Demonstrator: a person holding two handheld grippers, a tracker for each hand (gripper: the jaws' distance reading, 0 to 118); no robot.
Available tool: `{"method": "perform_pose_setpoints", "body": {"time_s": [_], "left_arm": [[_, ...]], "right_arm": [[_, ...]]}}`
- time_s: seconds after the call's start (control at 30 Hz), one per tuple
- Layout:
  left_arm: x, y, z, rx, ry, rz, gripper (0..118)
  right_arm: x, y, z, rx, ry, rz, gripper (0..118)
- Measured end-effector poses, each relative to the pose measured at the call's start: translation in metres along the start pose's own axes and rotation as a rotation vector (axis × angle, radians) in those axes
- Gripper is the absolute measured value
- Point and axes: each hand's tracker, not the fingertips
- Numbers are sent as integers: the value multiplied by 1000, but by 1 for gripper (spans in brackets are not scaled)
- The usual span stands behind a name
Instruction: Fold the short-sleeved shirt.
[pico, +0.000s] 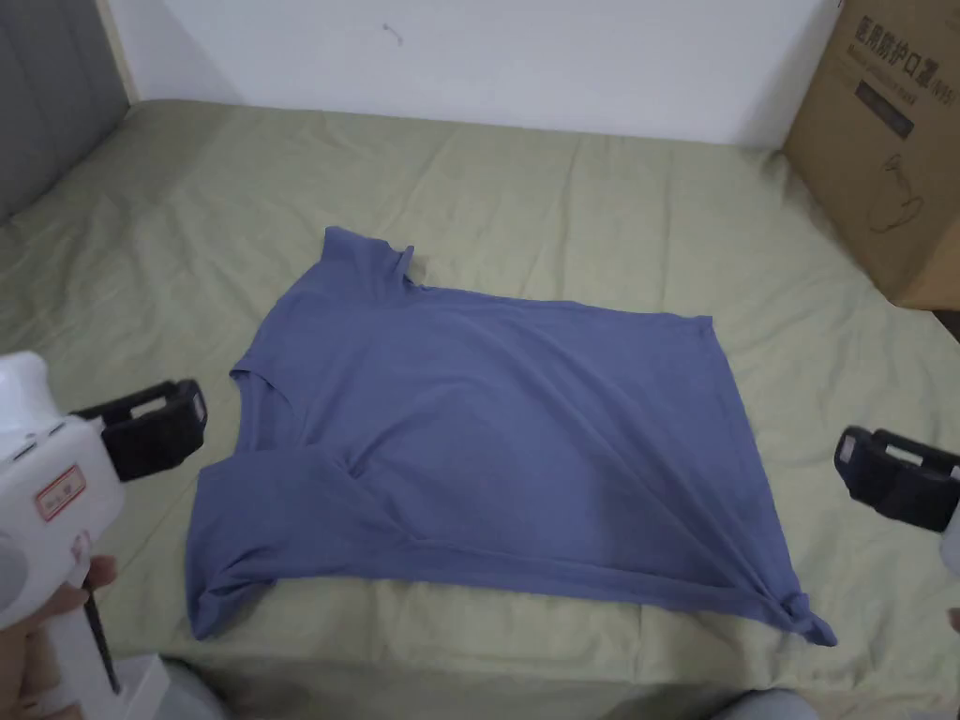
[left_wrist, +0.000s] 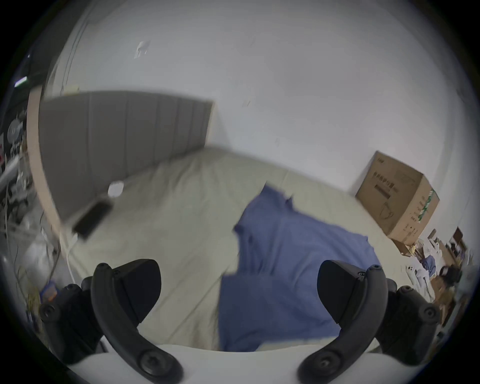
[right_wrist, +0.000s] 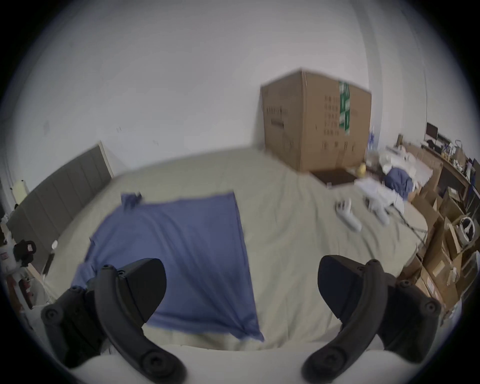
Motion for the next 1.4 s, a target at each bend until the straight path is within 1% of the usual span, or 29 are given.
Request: {"method": "perform_pose_setpoints", "body": {"time_s": [0.13, 0.2, 0.23, 0.27, 0.3, 0.33, 0.37, 0.4, 0.43, 0.47, 0.5, 0.53, 0.57, 0.8, 0.83, 0.87, 0.9, 0.93, 0.97, 1.0, 1.03, 1.07, 1.1, 1.17, 1.33, 1.4], "left_arm": [[40, 16, 7, 93, -50, -106, 118], [57, 18, 11, 117, -77, -148, 116], [59, 15, 10, 127, -83, -147, 111], [64, 13, 11, 140, -87, -153, 101], [68, 11, 13, 150, -89, -163, 86], [73, 8, 13, 152, -82, -178, 81], [74, 5, 11, 148, -76, -193, 81], [75, 2, 10, 140, -77, -201, 64], [76, 0, 10, 125, -85, -207, 47], [77, -3, 10, 119, -86, -209, 27], [76, -6, 10, 117, -86, -208, 0], [75, -8, 12, 112, -88, -202, 0], [73, -8, 11, 75, -115, -196, 0], [60, -8, 6, 35, -96, -157, 0], [56, -6, 4, 8, -79, -152, 0], [50, -4, 0, -28, -33, -148, 3], [48, -2, -6, -95, -4, -159, 15], [42, -1, -11, -146, 15, -170, 32], [34, -2, -16, -180, 22, -172, 58], [27, -4, -22, -237, 25, -165, 89], [22, -6, -28, -315, 37, -155, 107], [15, -9, -35, -392, 57, -148, 114], [9, -15, -38, -419, 75, -139, 115], [-3, -29, -43, -458, 63, -126, 115], [-21, -72, -74, -736, 114, -69, 115], [-25, -91, -82, -781, 103, -35, 115]], "right_arm": [[-30, 15, 20, 142, 25, 53, 118], [-39, 16, 21, 152, 58, 47, 118], [-42, 16, 21, 150, 82, 42, 117], [-48, 15, 21, 151, 88, 36, 115], [-51, 13, 21, 154, 91, 34, 109], [-55, 11, 21, 156, 97, 36, 106], [-58, 9, 20, 156, 98, 42, 106], [-62, 8, 22, 154, 98, 45, 93], [-65, 6, 21, 152, 99, 45, 70], [-68, 3, 21, 152, 98, 37, 45], [-70, 1, 21, 157, 91, 26, 14], [-68, 0, 20, 160, 91, 17, 4], [-67, 0, 19, 152, 101, 16, 1], [-70, -3, 18, 134, 111, -4, 0], [-71, -3, 18, 129, 114, -4, 0], [-72, -5, 17, 126, 113, -1, 0], [-72, -7, 16, 122, 111, 3, 0], [-74, -8, 15, 116, 111, 8, 0], [-74, -10, 14, 109, 113, 11, 0], [-74, -12, 12, 103, 112, 10, 0], [-74, -14, 10, 93, 116, 5, 0], [-73, -16, 9, 77, 126, -4, 0], [-73, -18, 7, 69, 128, -8, 0], [-74, -22, 4, 54, 125, -2, 0], [-74, -26, -4, 15, 121, 8, 0], [-75, -27, -6, 5, 117, 12, 0]]}}
